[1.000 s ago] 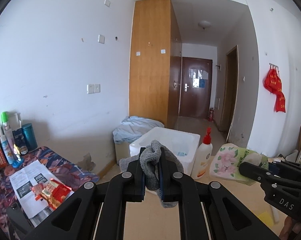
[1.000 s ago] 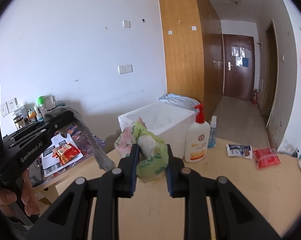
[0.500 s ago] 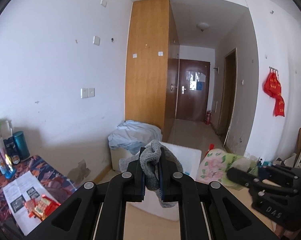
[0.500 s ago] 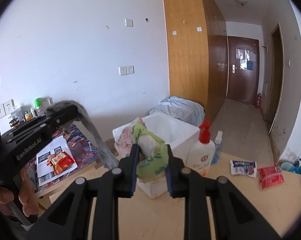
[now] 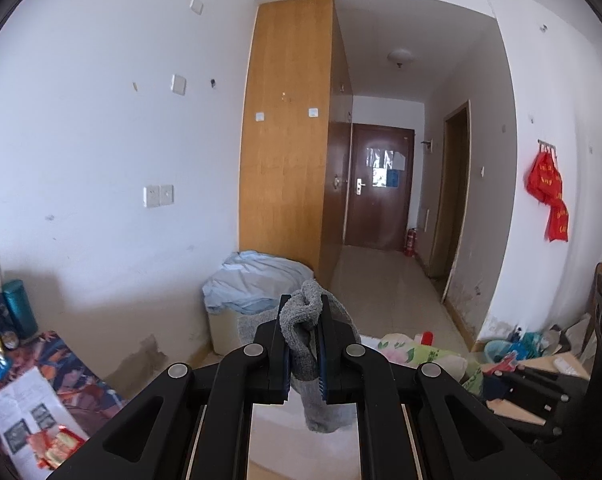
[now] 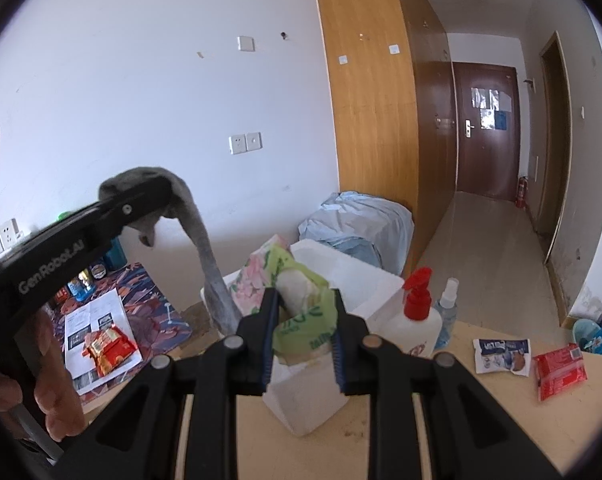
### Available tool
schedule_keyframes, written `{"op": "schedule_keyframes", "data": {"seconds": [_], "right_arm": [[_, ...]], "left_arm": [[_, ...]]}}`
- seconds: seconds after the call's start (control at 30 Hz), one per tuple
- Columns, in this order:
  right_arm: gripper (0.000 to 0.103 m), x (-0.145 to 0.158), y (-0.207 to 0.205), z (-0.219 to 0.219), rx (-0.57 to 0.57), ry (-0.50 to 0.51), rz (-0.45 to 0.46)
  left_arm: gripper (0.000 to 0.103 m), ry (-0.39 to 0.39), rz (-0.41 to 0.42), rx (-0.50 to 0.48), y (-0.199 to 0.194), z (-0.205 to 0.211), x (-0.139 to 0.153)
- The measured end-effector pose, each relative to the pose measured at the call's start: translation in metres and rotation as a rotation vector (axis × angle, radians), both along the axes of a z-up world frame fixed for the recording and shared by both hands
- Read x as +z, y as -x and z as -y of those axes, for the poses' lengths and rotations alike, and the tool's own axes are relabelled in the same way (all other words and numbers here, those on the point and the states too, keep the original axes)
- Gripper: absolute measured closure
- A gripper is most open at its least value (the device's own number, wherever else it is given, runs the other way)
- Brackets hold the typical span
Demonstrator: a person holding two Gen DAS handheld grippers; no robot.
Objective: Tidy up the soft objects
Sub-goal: 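Lower both held items into the foam box and open both tools, then withdraw both tools from the box back over the table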
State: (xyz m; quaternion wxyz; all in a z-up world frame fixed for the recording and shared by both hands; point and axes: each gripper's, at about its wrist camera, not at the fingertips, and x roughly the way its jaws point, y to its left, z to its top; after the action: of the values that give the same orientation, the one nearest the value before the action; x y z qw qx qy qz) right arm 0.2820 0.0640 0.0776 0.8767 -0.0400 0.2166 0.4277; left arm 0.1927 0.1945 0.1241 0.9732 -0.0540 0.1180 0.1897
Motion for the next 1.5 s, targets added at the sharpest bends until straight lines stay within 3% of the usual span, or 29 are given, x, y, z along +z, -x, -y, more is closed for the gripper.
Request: {"op": "schedule_keyframes", "data": {"seconds": [0.23,0.63,0.7,0.73,0.77,0.83,0.93,1.07,1.5], "right_arm": [[0.075,-0.006,-0.018,-0.009,-0.014,0.004,-0.022],[0.075,-0.015,-0.029,-0.016,-0.029,0.033,-0.050],[0.075,-0.017,-0.030,-0.018,-0.032,0.036,-0.056],[0.075,-0.017,-0.030,-0.019,-0.031,0.037,-0.057],[0.075,-0.017,-0.030,-0.020,-0.031,0.039,-0.058],[0.075,-0.016,-0.031,-0.020,-0.027,0.034,-0.062],[0.075,-0.015,-0.031,-0.021,-0.028,0.031,-0.062],[0.075,-0.017,-0.032,-0.022,-0.025,0.032,-0.065],[0.075,-0.009,-0.017,-0.018,-0.010,0.036,-0.041]], "left_arm": [[0.092,0.049,-0.044,-0.042,-0.039,-0.016,-0.014],[0.090,0.138,-0.208,-0.096,-0.094,-0.041,-0.060],[0.083,0.140,-0.247,-0.120,-0.100,-0.042,-0.064],[0.067,0.140,-0.248,-0.118,-0.100,-0.043,-0.065],[0.042,0.132,-0.248,-0.111,-0.099,-0.043,-0.065],[0.020,0.117,-0.227,-0.089,-0.095,-0.044,-0.061],[0.007,0.096,-0.141,-0.055,-0.079,-0.046,-0.050],[0.005,0.080,-0.095,-0.029,-0.062,-0.048,-0.041],[0.002,0.068,-0.073,0.009,-0.032,-0.047,-0.031]]}}
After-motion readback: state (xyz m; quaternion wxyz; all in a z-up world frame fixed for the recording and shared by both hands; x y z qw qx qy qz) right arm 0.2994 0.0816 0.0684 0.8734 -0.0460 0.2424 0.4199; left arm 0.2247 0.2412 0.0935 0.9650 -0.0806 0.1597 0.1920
